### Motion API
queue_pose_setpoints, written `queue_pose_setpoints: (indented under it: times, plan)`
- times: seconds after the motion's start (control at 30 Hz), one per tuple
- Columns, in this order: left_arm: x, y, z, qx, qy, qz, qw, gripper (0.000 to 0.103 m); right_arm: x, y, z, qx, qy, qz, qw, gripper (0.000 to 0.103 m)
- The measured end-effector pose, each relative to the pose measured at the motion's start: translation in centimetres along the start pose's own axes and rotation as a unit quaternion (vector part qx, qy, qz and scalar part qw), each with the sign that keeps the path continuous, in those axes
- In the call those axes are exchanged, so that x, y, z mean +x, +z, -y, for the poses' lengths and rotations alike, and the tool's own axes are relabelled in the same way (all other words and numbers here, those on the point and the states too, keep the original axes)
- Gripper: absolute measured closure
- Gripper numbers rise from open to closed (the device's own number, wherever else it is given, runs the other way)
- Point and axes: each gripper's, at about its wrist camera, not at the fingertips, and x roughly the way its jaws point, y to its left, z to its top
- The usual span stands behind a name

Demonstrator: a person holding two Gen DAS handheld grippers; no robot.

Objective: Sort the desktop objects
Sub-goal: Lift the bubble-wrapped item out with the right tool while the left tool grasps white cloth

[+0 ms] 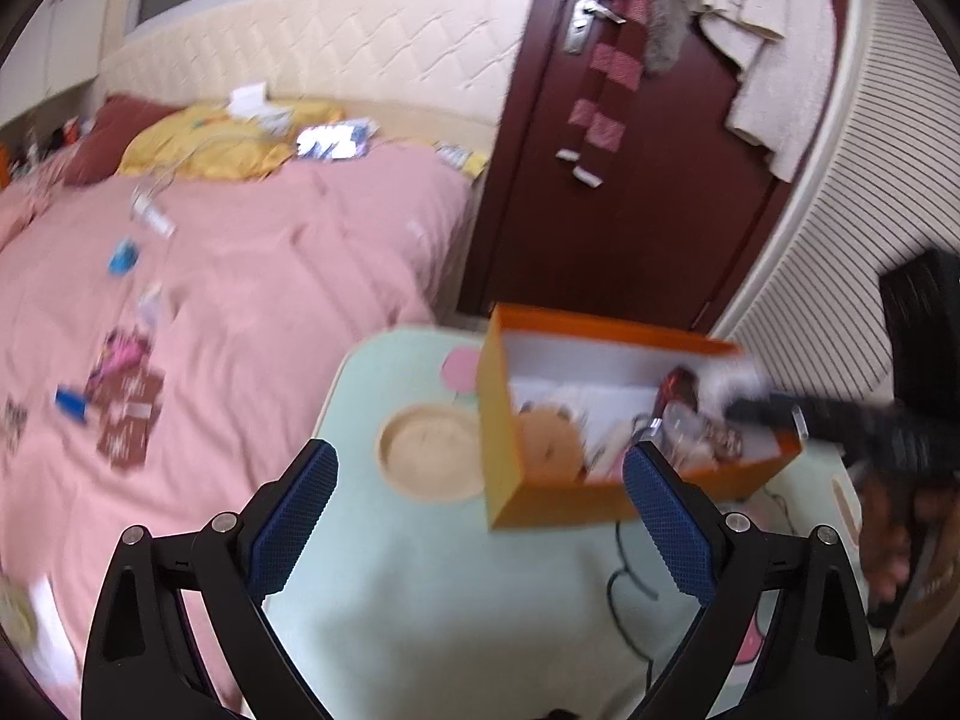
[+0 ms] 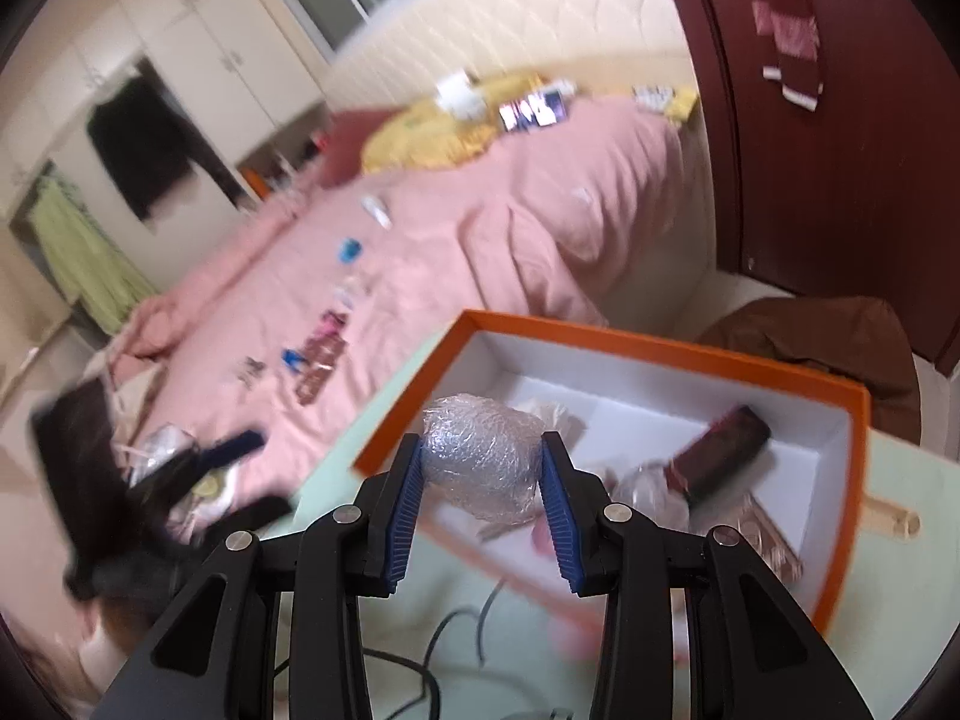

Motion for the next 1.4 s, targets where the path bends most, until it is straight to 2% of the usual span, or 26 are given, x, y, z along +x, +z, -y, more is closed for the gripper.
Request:
queue_pose_setpoints:
  times: [0.07, 0.2, 0.27, 0.37, 0.4, 0.63, 0.67, 0.73, 0.83, 0.93, 1.0, 1.03, 1.13, 1.2, 1.3, 1.4]
  plan:
    - [0.3, 1.4, 0.5, 0.016, -0.015, 0.003, 0.9998, 0.017, -1.4, -2.1, -0.3, -0.002, 0.007, 0.008, 1.000, 0.066]
    - [2.3, 3.3, 2.6, 0.056, -0.042, -0.020, 0.9974, 0.023, -2.1, -6.5, -0.5, 0.001, 0.001, -0.002, 1.000, 0.066]
    - [4.4, 4.0, 4.4, 0.092, -0.038, -0.054, 0.9936, 0.043, -1.5, -8.5, -0.3, 0.012, -0.006, -0.008, 1.000, 0.066]
    - [7.5, 4.5, 6.5, 0.125, -0.029, -0.105, 0.9862, 0.051, -1.0, -10.4, 0.3, 0.029, -0.006, -0.013, 0.999, 0.066]
    - [8.8, 4.5, 7.2, 0.130, -0.036, -0.122, 0.9833, 0.052, -0.9, -10.7, 0.4, 0.031, -0.009, -0.011, 0.999, 0.066]
    - [14.3, 4.2, 8.2, 0.150, 0.019, -0.199, 0.9683, 0.052, -0.7, -11.5, 0.4, 0.025, -0.002, 0.011, 1.000, 0.066]
    - [15.0, 3.9, 8.1, 0.149, 0.026, -0.211, 0.9657, 0.057, -0.7, -11.5, 0.3, 0.027, 0.001, 0.011, 1.000, 0.066]
    - [15.2, 3.6, 8.4, 0.172, 0.052, -0.208, 0.9615, 0.065, -0.7, -11.6, 0.2, 0.031, 0.008, 0.010, 0.999, 0.066]
    - [15.1, 3.4, 7.9, 0.179, 0.065, -0.210, 0.9589, 0.080, -1.0, -11.9, 0.4, 0.038, 0.016, 0.009, 0.999, 0.065]
    - [14.6, 3.3, 7.7, 0.179, 0.047, -0.214, 0.9592, 0.081, -1.3, -11.9, 0.5, 0.038, 0.016, 0.011, 0.999, 0.065]
    - [13.9, 3.4, 7.9, 0.187, 0.041, -0.199, 0.9611, 0.082, -1.4, -11.9, 0.5, 0.041, 0.016, 0.010, 0.999, 0.065]
    - [13.5, 3.5, 8.0, 0.190, 0.038, -0.191, 0.9623, 0.082, -1.4, -12.0, 0.6, 0.043, 0.014, 0.010, 0.999, 0.065]
    - [10.8, 5.0, 7.7, 0.161, 0.013, -0.151, 0.9753, 0.082, -1.4, -11.5, 1.0, 0.042, -0.002, 0.016, 0.999, 0.065]
    - [7.9, 6.4, 7.6, 0.141, -0.003, -0.109, 0.9840, 0.081, -1.6, -11.3, 1.1, 0.042, -0.014, 0.019, 0.999, 0.065]
    - [3.1, 7.6, 7.6, 0.121, -0.034, -0.055, 0.9906, 0.081, -1.6, -10.9, 1.4, 0.051, -0.036, 0.022, 0.998, 0.065]
    - [-0.6, 7.4, 7.7, 0.110, -0.071, -0.029, 0.9910, 0.081, -1.4, -10.9, 1.7, 0.057, -0.060, 0.018, 0.996, 0.065]
